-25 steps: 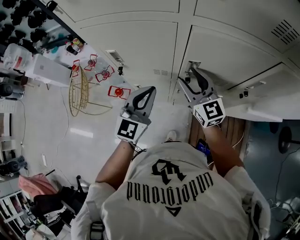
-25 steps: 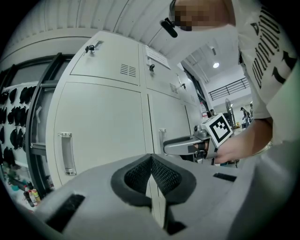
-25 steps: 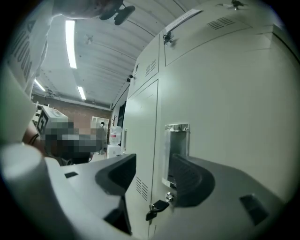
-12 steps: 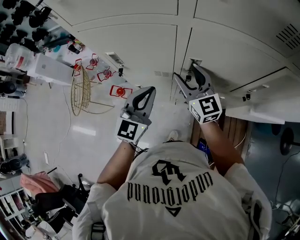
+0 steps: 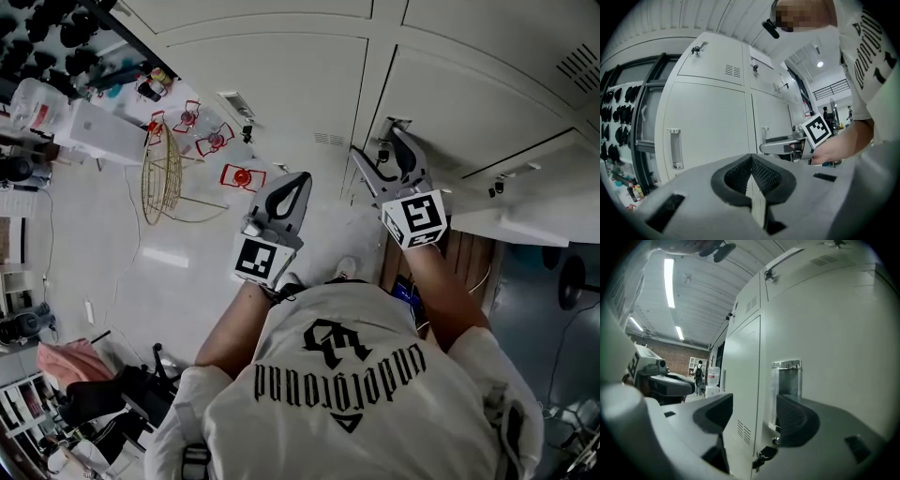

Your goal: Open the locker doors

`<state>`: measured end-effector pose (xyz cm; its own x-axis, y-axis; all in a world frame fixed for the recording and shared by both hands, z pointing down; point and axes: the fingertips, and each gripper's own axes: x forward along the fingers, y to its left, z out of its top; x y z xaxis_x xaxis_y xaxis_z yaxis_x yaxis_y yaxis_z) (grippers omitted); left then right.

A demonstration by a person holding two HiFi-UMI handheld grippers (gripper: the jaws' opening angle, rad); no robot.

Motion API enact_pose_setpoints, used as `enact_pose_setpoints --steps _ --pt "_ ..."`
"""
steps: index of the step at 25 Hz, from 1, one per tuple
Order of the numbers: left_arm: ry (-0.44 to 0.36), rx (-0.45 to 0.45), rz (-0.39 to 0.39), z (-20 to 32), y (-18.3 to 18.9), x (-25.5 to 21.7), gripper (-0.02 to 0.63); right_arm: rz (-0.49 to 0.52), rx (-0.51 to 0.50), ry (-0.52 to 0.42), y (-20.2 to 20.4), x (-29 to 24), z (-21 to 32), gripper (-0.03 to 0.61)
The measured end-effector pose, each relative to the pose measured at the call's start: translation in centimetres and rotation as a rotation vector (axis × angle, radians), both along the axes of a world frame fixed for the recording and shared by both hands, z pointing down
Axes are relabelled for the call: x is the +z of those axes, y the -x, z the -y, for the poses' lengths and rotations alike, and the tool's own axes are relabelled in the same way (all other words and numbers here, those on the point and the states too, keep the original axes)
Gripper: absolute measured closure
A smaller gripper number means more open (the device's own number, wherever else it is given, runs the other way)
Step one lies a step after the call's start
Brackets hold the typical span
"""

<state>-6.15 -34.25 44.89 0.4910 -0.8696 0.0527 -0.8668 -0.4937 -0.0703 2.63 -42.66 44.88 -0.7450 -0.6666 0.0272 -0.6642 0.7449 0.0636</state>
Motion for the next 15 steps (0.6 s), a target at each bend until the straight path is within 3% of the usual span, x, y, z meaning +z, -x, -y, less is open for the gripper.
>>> enact_pose_setpoints --steps 4,10,15 --pt "-0.002 0.029 -0.005 -0.9 0.5 -0.2 0.607 0.000 0.045 -0.003 -0.4 -0.1 -2.0 0.312" --pt "-0.028 0.147 -0.001 -1.4 0.0 -0.8 0.607 -0.010 0.157 -0.001 -1.3 0.3 -5.2 0.328" --pt "-0.043 0.268 -0.010 -2.2 -0.7 -2.0 0.606 -0.029 0.347 -0.010 -3.9 0.2 -7.8 0.373"
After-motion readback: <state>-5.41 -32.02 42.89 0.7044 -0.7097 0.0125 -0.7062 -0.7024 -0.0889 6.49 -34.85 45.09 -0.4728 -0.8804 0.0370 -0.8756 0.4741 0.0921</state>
